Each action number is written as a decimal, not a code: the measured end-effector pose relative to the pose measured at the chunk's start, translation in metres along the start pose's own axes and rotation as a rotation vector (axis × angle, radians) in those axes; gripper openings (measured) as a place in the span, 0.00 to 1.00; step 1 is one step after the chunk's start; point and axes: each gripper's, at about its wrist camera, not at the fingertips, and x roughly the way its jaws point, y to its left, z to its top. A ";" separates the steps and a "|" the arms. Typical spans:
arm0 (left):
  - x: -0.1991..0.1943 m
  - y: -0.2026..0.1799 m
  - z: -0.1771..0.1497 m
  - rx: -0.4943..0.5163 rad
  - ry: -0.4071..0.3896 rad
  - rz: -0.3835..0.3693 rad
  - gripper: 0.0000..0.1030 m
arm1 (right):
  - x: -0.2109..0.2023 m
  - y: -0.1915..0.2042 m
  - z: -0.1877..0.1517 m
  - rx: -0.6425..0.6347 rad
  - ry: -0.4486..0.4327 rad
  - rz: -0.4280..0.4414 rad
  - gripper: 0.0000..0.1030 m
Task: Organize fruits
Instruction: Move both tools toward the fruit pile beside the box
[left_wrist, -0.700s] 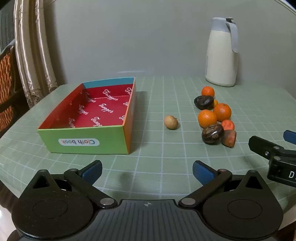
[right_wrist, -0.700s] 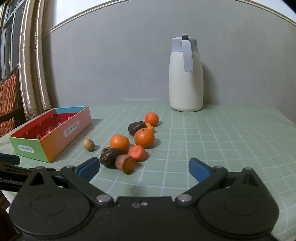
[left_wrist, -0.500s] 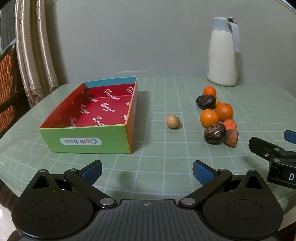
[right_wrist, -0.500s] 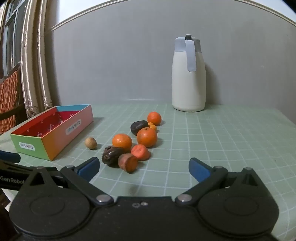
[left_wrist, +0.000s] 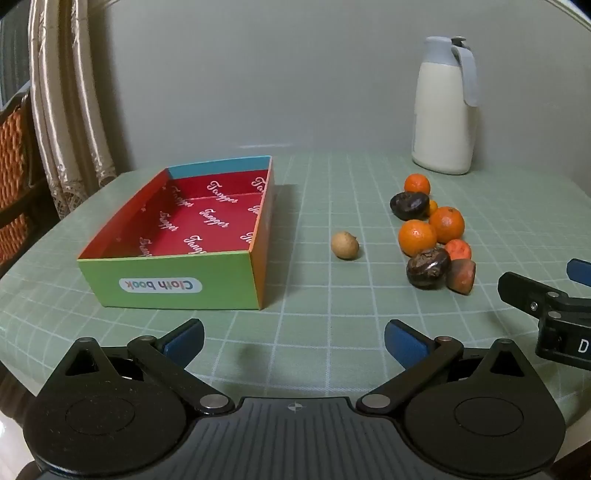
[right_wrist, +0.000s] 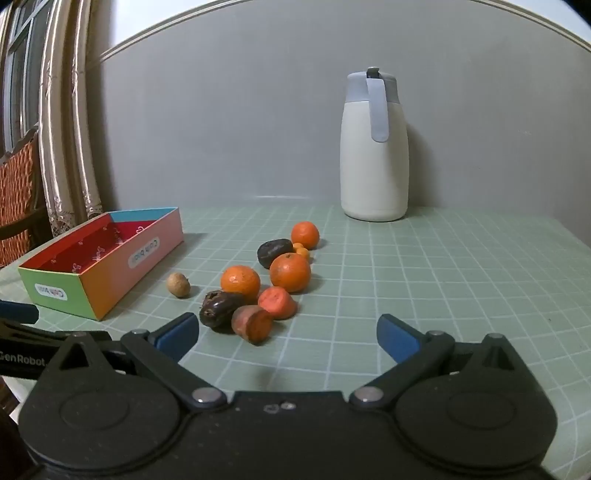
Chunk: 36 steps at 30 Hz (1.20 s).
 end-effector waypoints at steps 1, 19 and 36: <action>0.000 0.000 0.000 0.003 -0.003 -0.001 1.00 | 0.000 0.000 0.000 0.000 0.000 -0.001 1.00; -0.003 -0.008 -0.002 0.030 -0.015 -0.012 1.00 | -0.004 -0.021 -0.002 0.055 0.015 -0.049 1.00; -0.005 -0.019 0.000 0.089 -0.034 -0.023 1.00 | -0.005 -0.025 0.001 0.086 0.015 -0.074 1.00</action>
